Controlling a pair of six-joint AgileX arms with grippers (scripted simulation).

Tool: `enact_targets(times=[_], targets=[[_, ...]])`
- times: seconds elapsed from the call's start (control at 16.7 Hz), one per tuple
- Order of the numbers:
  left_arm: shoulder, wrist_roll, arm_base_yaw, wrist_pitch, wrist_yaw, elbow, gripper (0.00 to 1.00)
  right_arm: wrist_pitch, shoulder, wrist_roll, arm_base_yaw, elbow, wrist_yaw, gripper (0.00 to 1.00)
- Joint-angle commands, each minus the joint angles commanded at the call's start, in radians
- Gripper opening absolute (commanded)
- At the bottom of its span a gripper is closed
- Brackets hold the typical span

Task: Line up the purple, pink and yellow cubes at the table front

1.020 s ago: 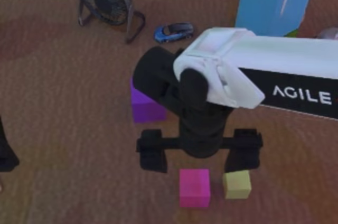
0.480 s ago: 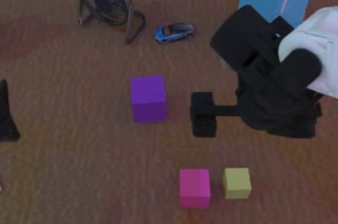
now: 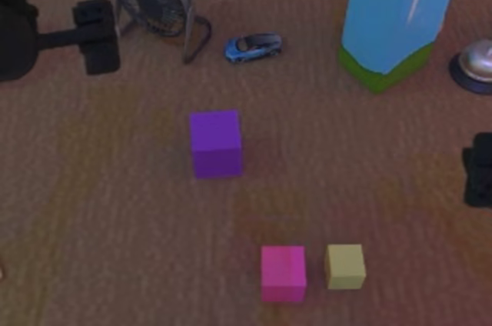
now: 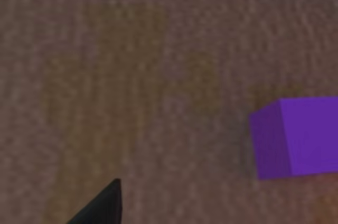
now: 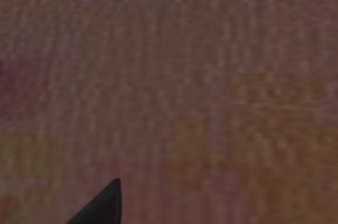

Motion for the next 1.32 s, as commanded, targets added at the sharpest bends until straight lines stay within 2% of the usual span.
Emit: enact_targets(times=[0.24,0.48,0.72,0.9,1.32], targets=[[0.455,-0.107,-0.093,-0.243,0.003,0.372,1.0,0.188,-0.364,-0.163,-0.166,-0.29,-0.026,1.0],[0.793,-0.196,-0.17,-0.434,0.004,0.679,1.0,0.364,-0.614,-0.284,-0.294,-0.497,-0.083,1.0],[1.011,-0.257,-0.223,-0.555,0.002,0.906,1.0,0.506,-0.766,-0.358,-0.38,-0.619,-0.144,1.0],[1.084,-0.277,-0.239,-0.591,0.0,0.978,1.0,0.553,-0.827,-0.377,-0.406,-0.651,-0.169,1.0],[1.09,-0.276,-0.236,-0.574,0.0,0.965,1.0,0.556,-0.83,-0.378,-0.407,-0.652,-0.17,1.0]])
